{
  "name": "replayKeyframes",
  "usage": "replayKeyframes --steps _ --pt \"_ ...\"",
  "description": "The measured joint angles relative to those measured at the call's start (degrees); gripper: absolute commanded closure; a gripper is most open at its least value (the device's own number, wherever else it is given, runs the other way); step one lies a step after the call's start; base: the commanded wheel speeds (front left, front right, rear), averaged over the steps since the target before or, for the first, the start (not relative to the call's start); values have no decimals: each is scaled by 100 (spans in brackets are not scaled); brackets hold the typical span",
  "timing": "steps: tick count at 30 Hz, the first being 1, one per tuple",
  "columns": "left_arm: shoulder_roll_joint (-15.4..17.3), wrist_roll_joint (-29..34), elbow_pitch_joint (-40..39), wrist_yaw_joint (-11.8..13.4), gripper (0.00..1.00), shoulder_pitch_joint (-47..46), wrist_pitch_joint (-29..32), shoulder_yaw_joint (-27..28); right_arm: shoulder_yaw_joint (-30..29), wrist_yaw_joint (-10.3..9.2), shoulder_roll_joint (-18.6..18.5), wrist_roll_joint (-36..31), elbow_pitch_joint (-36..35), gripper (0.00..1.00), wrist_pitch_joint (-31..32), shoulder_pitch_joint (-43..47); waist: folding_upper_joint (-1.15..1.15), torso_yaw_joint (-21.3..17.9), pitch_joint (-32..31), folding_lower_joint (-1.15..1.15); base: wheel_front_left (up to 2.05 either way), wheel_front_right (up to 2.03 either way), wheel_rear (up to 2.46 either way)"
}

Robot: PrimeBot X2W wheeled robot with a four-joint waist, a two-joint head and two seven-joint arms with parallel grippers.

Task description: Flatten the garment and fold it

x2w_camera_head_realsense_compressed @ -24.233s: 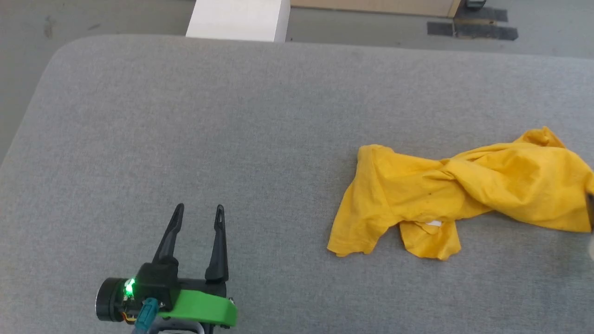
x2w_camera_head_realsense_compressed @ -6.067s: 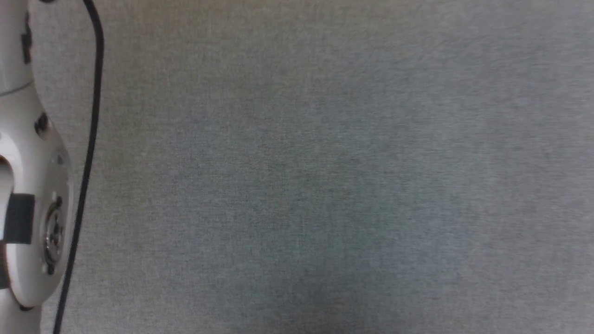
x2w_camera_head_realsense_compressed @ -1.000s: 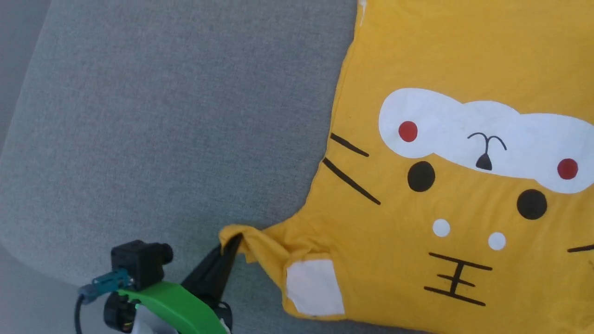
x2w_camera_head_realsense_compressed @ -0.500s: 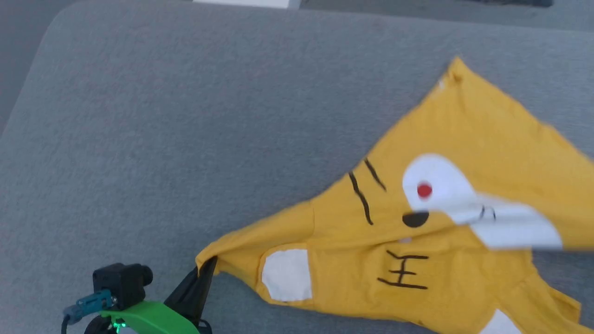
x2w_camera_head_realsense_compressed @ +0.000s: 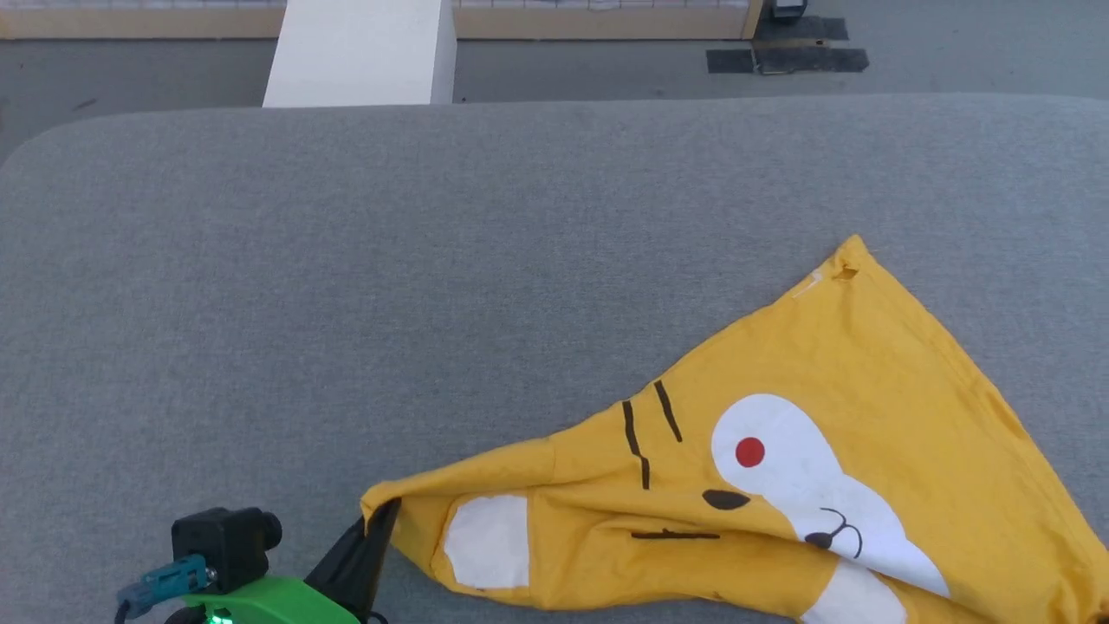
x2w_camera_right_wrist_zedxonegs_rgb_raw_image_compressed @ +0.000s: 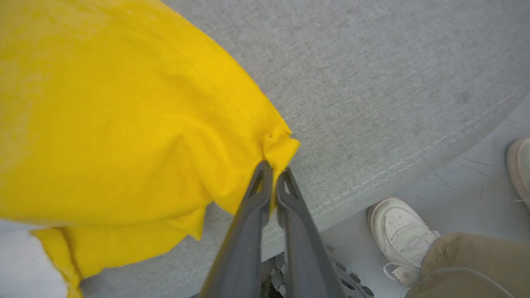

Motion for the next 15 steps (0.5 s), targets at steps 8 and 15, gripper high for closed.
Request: replayKeyframes --steps 8,15 --pt "-23 0 -35 0 100 -29 -5 -92 216 -1 -434 30 -1557 0 500 -475 0 17 2 0 0 0 0" --pt "-55 9 -103 -11 100 -263 -62 -152 624 0 -1343 -71 -2346 0 1337 -1755 0 173 259 0 0 0 0"
